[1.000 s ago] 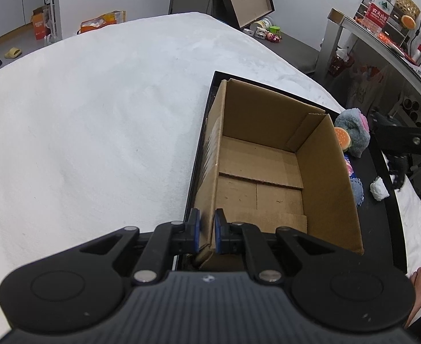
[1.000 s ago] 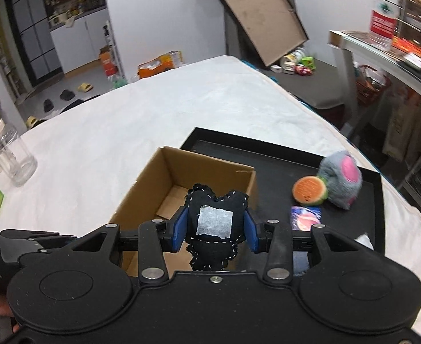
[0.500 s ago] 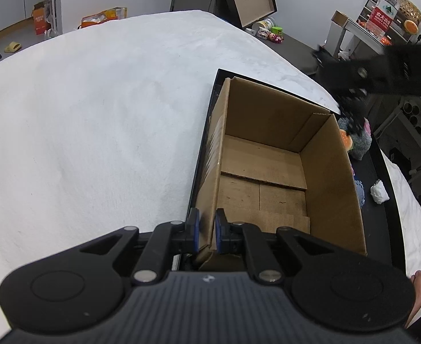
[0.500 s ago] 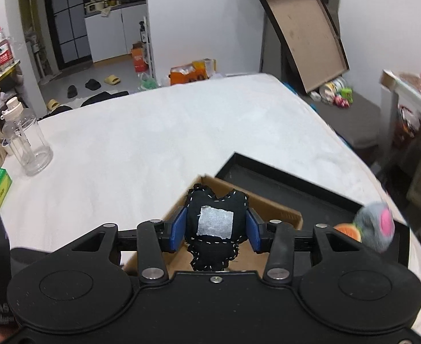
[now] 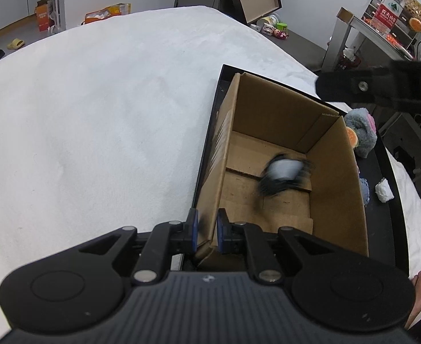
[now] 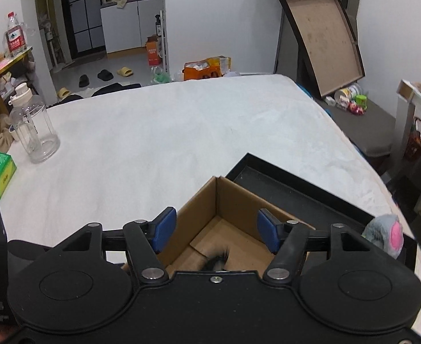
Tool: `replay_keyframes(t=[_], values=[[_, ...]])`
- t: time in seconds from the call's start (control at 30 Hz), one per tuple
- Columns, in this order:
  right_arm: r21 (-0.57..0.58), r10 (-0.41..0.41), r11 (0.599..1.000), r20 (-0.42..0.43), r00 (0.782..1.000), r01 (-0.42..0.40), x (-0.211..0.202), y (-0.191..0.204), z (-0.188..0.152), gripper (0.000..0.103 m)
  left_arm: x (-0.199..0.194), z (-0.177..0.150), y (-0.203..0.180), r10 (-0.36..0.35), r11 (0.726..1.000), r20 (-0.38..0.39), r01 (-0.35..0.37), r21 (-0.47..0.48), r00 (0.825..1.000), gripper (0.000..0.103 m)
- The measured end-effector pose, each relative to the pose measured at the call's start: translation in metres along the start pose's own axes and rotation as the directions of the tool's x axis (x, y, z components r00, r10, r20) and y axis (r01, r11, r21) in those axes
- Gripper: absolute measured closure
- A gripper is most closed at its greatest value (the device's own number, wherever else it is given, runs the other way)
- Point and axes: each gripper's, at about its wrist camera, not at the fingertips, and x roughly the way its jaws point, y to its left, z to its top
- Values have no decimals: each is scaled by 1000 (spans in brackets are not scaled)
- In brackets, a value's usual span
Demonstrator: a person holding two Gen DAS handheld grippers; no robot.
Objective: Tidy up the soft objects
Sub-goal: 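Carry the black patch into the box and open the right tool while left holds box, then grasp the white wrapped ball with the right tool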
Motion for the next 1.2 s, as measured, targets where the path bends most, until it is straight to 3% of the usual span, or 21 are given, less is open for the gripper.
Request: replay_keyframes(t=[0.27, 0.43, 0.63, 0.93, 1.2], values=[[33, 1, 999, 3, 1000, -1, -13, -22, -11, 41, 0, 0, -9, 54, 998, -1, -54, 41, 999, 88], [61, -28, 998, 8, 1000, 27, -27, -48, -26, 39, -1, -1, -14, 126, 991, 7, -126, 52, 992, 61], [112, -58, 992, -7, 998, 58, -34, -81, -50, 34, -8, 0, -17, 162, 986, 39, -163, 45, 986, 47], [192, -81, 978, -32, 996, 86, -34, -129, -84, 34, -12, -1, -29, 197, 977, 72, -201, 69, 978, 32], [282, -92, 954, -53, 994, 103, -29, -175, -110, 34, -12, -2, -44, 250, 958, 95, -260, 120, 964, 30]])
